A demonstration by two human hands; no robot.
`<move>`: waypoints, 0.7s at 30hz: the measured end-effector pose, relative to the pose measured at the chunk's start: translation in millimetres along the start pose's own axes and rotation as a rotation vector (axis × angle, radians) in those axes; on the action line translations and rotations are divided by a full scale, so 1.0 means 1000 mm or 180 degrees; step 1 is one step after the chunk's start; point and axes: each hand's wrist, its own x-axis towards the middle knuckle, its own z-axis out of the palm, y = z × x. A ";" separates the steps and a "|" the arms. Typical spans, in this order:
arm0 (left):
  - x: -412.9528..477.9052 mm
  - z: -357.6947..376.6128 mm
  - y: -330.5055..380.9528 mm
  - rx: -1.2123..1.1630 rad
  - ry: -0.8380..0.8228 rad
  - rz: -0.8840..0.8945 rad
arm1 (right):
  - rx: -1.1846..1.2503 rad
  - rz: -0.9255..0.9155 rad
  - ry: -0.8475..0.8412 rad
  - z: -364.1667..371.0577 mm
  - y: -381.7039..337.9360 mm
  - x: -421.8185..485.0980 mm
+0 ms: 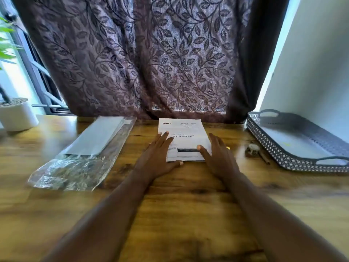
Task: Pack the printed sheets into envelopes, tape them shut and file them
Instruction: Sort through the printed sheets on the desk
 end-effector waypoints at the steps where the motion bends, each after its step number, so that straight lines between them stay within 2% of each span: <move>1: 0.002 0.001 -0.002 -0.0169 -0.0024 -0.0002 | 0.0136 0.0196 0.0075 0.001 0.002 0.002; 4: 0.008 0.003 -0.005 -0.0411 -0.0032 -0.0090 | 0.0157 0.0736 -0.0011 0.001 0.007 0.009; 5: 0.010 0.003 -0.004 -0.0489 0.0000 -0.0112 | 0.0110 0.0758 -0.0064 0.003 0.008 0.011; 7: 0.013 0.005 -0.004 -0.0608 0.0054 -0.0176 | 0.0047 0.0672 -0.0121 0.007 0.006 0.013; 12: 0.018 0.013 -0.013 -0.0520 -0.0184 -0.0197 | 0.0244 0.0573 -0.0153 0.014 0.019 0.021; 21: 0.023 0.009 -0.014 -0.0392 -0.0344 -0.0009 | 0.0465 0.0528 -0.0200 0.013 0.026 0.026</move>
